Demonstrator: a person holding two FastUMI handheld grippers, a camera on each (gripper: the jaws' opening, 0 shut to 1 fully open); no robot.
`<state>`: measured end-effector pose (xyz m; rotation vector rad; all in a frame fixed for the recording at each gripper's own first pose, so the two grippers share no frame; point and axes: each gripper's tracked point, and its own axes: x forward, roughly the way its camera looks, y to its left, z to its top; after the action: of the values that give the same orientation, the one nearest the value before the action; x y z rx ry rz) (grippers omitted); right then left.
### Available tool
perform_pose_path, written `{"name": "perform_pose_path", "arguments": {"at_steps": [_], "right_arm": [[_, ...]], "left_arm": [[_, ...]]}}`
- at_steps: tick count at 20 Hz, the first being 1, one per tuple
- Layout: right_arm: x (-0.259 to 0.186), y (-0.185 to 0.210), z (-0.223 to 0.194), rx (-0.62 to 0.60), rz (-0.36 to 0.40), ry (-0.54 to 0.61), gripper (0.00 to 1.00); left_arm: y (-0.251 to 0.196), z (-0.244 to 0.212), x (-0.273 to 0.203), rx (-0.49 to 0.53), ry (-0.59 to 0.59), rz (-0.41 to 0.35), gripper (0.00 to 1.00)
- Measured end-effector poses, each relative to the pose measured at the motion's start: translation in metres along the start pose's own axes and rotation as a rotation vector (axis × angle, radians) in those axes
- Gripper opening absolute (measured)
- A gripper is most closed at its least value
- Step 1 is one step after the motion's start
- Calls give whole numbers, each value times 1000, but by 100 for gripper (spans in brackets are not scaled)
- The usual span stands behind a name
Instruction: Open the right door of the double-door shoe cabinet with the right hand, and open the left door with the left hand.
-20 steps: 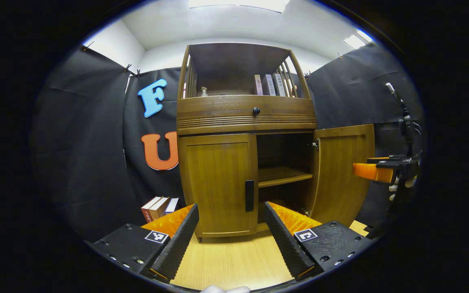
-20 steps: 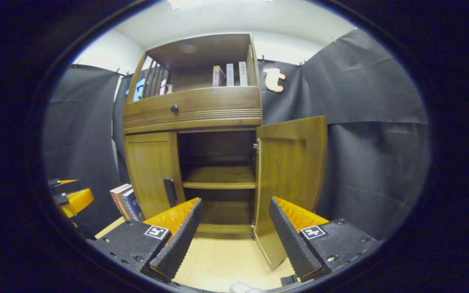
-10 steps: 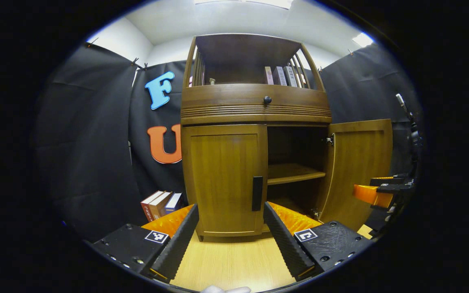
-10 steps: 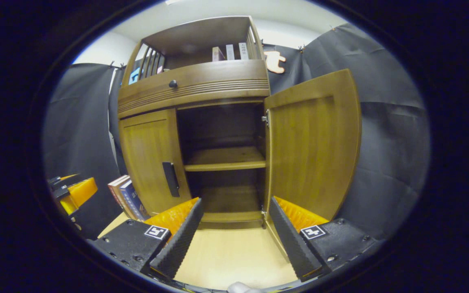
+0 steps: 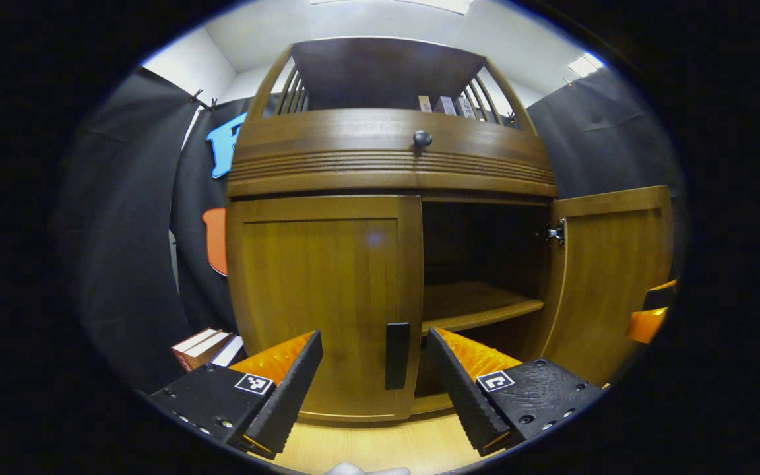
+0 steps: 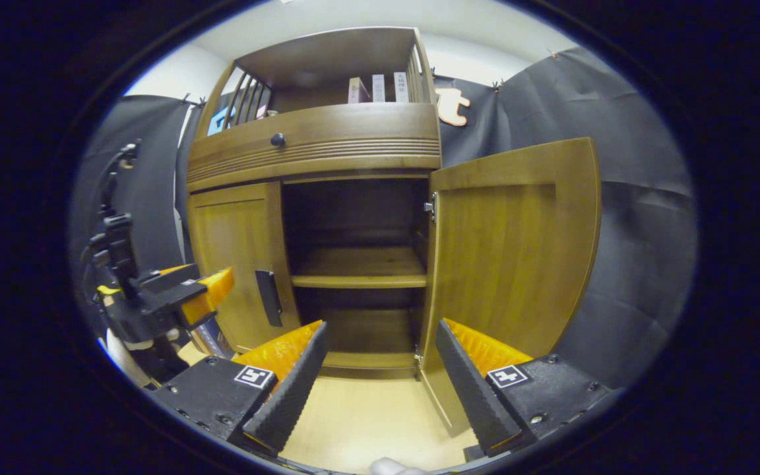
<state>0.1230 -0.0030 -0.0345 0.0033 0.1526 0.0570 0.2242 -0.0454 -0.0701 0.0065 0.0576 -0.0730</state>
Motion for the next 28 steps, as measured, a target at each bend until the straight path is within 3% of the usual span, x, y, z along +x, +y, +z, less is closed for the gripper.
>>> {"name": "perform_pose_path", "arguments": {"at_steps": [3, 9, 10, 12, 13, 17, 19, 20, 21, 22, 28], "right_arm": [[2, -1, -5, -22, -3, 27, 100], [13, -2, -19, -49, -4, 82, 100], [14, 1, -20, -50, 3, 85, 100], [14, 3, -22, -59, 13, 92, 100], [15, 4, -22, -61, 17, 95, 100], [17, 9, -26, -64, 21, 108, 100], [16, 9, -28, -59, 23, 118, 100], [14, 10, -28, -57, 24, 117, 100], [14, 10, -27, -55, 23, 115, 100], [13, 11, -28, -55, 24, 117, 100], [-2, 17, -31, -47, 24, 111, 100]], "left_arm": [[-10, -22, 38, -37, 28, -14, 95], [-19, -55, 84, -18, 56, -10, 95], [-19, -59, 88, -17, 60, -3, 100], [-19, -65, 96, -10, 69, 6, 82], [-19, -68, 100, -9, 73, 12, 80], [-26, -69, 99, 15, 61, -7, 45], [-19, -72, 102, 34, 54, 10, 45], [-21, -70, 101, 30, 47, 7, 31], [-20, -73, 98, 12, 60, 0, 40], [-21, -71, 98, 6, 59, -2, 25], [-19, -72, 80, -8, 73, -20, 25]]}}
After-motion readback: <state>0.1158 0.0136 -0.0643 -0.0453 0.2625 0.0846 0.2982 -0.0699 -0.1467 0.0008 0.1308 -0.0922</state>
